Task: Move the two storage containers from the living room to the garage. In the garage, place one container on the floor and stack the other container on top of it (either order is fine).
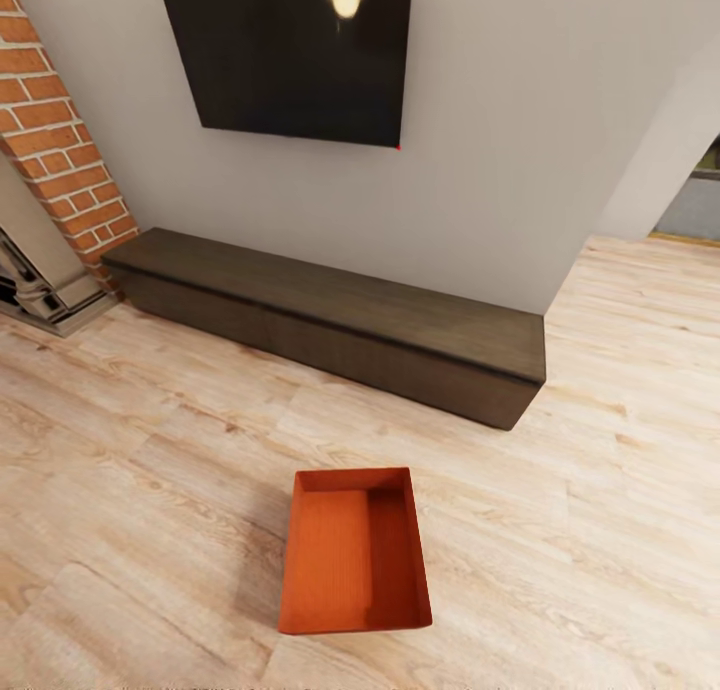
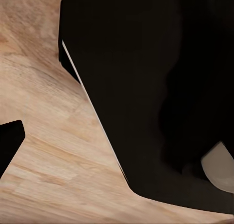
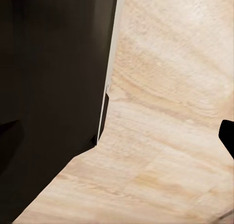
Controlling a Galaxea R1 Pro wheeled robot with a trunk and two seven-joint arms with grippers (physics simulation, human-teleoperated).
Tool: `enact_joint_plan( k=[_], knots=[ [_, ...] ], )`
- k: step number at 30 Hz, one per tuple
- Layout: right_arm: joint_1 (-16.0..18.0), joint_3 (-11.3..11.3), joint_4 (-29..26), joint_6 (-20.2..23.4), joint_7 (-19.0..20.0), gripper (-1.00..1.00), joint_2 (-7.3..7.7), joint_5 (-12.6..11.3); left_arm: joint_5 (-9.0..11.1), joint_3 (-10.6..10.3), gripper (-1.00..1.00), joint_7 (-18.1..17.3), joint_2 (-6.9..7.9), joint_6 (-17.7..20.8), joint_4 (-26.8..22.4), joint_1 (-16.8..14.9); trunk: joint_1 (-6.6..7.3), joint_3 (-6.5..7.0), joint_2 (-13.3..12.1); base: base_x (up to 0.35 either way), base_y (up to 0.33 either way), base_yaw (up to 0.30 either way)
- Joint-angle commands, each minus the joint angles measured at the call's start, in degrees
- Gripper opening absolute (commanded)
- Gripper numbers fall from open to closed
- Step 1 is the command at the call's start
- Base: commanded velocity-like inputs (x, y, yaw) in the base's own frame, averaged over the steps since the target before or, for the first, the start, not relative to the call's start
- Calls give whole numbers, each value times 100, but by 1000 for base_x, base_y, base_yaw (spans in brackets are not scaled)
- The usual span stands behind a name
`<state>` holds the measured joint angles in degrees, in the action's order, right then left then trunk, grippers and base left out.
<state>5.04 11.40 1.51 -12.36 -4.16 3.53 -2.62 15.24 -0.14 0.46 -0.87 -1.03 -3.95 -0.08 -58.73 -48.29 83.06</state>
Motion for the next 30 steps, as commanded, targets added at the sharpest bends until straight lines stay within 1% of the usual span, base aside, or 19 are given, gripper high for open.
enact_joint_plan(
  k=[1,10,13,20,23,24,27,30],
  knots=[
    [6,47,16,-30,-16,100,-1,-27,29,-4,100,6,-1,-11,0,-1,0,-13,2,0,0,0],
    [5,44,16,-30,-19,100,-1,-28,27,0,100,4,-3,-13,-5,-1,0,-97,2,0,0,0],
    [6,43,16,-30,-19,100,-1,-28,41,13,100,3,-24,-15,-24,-1,0,-125,2,0,0,0],
    [4,44,16,-30,-22,100,-1,-28,58,23,100,7,-2,-11,-16,-1,0,-190,2,0,0,0],
    [3,42,16,-30,-23,100,-1,-28,72,31,100,-7,94,-11,-10,-1,0,-218,2,0,0,0],
    [4,44,16,-30,-23,100,-1,-28,76,34,100,-24,147,-8,-6,-1,0,-227,2,0,0,0],
    [3,42,16,-30,-22,100,-1,-28,82,38,100,-44,223,-4,-2,-1,0,-255,2,0,0,0],
    [4,39,16,-30,-21,100,-1,-28,71,38,100,-13,250,-9,1,-1,0,-283,2,0,0,0]
  ],
)
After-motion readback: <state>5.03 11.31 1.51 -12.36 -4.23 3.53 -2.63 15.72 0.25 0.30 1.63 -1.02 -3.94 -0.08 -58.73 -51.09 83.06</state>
